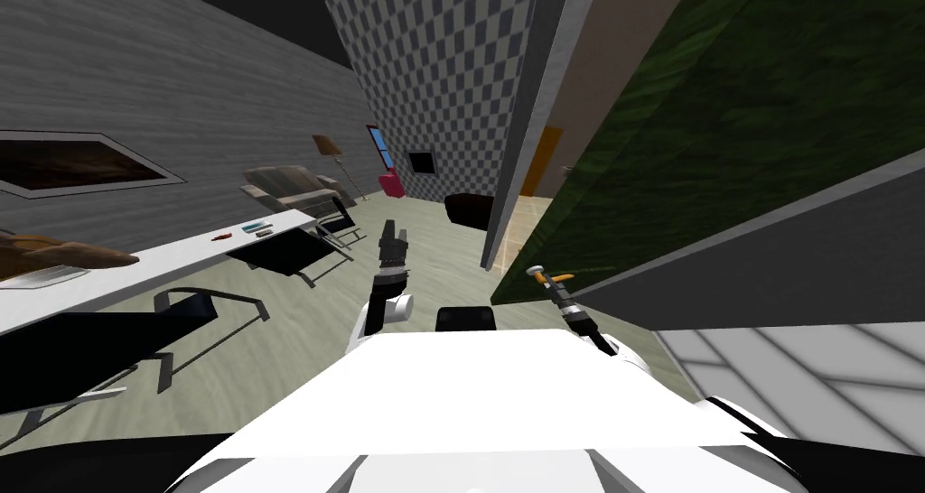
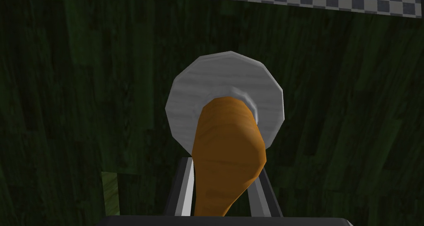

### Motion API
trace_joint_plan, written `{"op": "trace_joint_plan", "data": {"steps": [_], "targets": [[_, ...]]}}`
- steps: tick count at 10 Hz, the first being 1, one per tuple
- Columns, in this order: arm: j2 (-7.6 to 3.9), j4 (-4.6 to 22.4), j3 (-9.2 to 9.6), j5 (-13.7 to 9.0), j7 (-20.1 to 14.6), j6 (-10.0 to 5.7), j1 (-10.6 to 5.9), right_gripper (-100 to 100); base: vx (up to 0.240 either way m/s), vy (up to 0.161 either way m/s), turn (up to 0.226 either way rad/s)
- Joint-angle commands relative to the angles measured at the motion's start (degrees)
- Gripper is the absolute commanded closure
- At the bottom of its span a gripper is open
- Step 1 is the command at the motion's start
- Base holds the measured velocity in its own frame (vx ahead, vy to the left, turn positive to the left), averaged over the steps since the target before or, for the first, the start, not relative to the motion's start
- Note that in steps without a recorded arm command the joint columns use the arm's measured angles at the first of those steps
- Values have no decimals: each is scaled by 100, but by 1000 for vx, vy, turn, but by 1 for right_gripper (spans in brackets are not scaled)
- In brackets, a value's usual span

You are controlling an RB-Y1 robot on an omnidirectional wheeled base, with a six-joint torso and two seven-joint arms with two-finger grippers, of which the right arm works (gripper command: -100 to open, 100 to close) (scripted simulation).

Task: Pull the door open

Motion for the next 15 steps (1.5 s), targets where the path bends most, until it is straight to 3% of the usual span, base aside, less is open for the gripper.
{"op": "trace_joint_plan", "data": {"steps": [1, 3, 5, 15], "targets": [[-75, 85, 33, -31, -24, -187, 73, 100, -219, -100, 190], [-146, 151, 88, -62, -61, -383, 167, 100, -210, -78, 165], [-121, 29, 105, -51, -48, -302, 207, 100, -116, -35, 19], [-208, 421, 263, -124, -128, -675, 119, 100, -211, -84, 175]]}}
